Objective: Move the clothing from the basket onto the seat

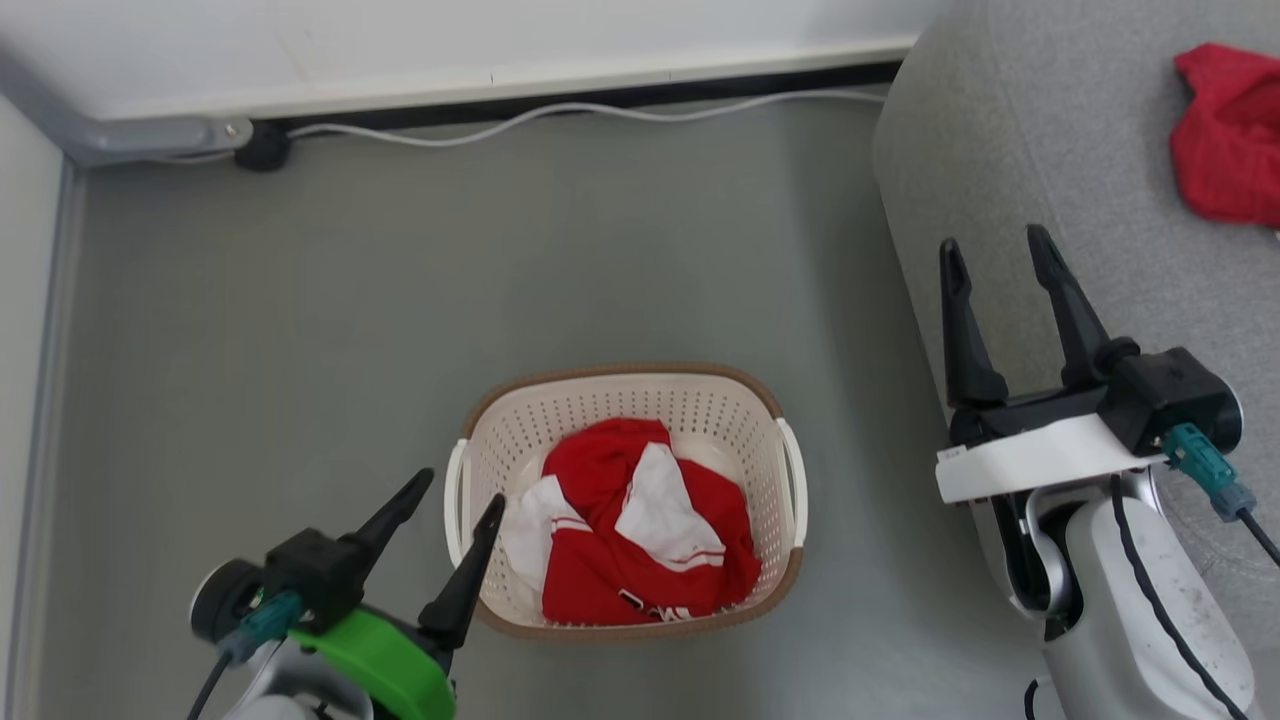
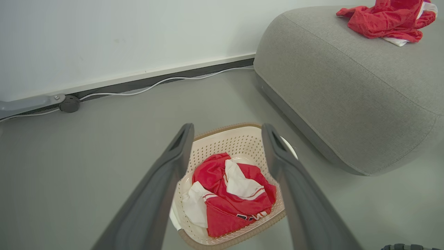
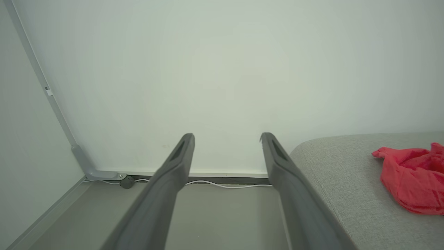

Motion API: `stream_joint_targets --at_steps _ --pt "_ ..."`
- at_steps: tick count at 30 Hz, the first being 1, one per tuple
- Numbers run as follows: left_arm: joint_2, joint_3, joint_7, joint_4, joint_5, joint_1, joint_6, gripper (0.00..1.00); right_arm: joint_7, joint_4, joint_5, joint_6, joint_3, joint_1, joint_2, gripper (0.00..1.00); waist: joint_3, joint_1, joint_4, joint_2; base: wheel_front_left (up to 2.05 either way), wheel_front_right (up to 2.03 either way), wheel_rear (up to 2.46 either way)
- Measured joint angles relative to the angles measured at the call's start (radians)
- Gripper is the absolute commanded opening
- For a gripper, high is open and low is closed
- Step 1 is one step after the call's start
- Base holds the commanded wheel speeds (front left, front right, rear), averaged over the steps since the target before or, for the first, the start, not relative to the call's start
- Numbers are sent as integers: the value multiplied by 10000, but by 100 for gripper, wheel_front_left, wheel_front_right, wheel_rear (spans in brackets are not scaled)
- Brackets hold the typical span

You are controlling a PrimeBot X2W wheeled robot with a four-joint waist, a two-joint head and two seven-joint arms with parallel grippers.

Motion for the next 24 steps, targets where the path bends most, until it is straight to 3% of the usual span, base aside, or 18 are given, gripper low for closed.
stream_joint_targets --at_steps 11,24 --pt "82 -1089 1225 -119 539 -1810 -109 100 0 -468 6 -92 224 -859 19 100 1550 0 -196 0 0 0 0" --pt "449 -1469 2581 171 840 -3335 -188 100 -2 -1427 0 -253 571 -2296 31 100 3368 1 -752 0 0 0 0"
